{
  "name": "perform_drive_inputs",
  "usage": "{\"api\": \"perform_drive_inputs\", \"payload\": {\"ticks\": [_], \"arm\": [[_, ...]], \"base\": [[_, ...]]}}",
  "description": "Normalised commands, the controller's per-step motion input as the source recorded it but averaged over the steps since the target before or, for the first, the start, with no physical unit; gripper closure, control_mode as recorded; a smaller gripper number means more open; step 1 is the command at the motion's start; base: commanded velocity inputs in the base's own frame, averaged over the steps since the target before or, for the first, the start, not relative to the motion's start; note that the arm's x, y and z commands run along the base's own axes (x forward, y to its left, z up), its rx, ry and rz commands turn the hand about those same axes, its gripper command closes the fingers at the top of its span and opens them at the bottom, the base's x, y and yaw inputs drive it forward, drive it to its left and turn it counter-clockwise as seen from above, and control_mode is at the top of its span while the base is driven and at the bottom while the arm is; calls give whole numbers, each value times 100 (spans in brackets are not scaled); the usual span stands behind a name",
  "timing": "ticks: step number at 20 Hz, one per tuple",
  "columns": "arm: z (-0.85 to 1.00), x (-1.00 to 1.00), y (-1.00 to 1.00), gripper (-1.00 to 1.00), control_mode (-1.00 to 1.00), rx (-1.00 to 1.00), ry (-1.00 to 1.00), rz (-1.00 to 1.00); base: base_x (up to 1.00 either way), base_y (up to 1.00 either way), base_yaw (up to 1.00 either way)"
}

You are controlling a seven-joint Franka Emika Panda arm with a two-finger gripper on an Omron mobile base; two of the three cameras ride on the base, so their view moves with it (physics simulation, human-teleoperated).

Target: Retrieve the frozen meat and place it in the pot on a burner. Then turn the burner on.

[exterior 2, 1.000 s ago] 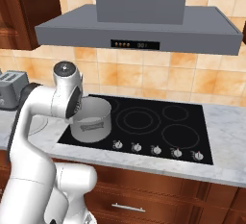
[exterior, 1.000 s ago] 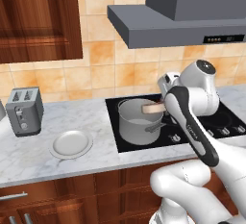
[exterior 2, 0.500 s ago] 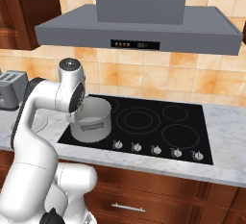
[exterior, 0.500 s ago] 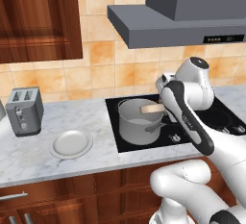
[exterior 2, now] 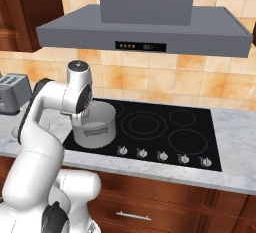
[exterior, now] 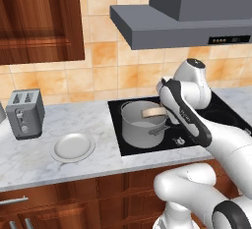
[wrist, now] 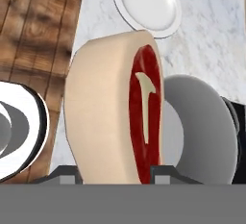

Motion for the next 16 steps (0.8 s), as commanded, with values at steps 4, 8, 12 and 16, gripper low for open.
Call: {"api": "perform_drive_inputs", "payload": {"ticks": [4,8,12,16], "arm": [[-22,31,0,100,-100,-1,1,0],[-15,30,0,100,-100,0,2,0],[-18,28,0,100,-100,0,6,0],[-19,28,0,100,-100,-1,5,0]], "base": [[0,0,0],[0,0,0],[0,0,0],[0,0,0]]}}
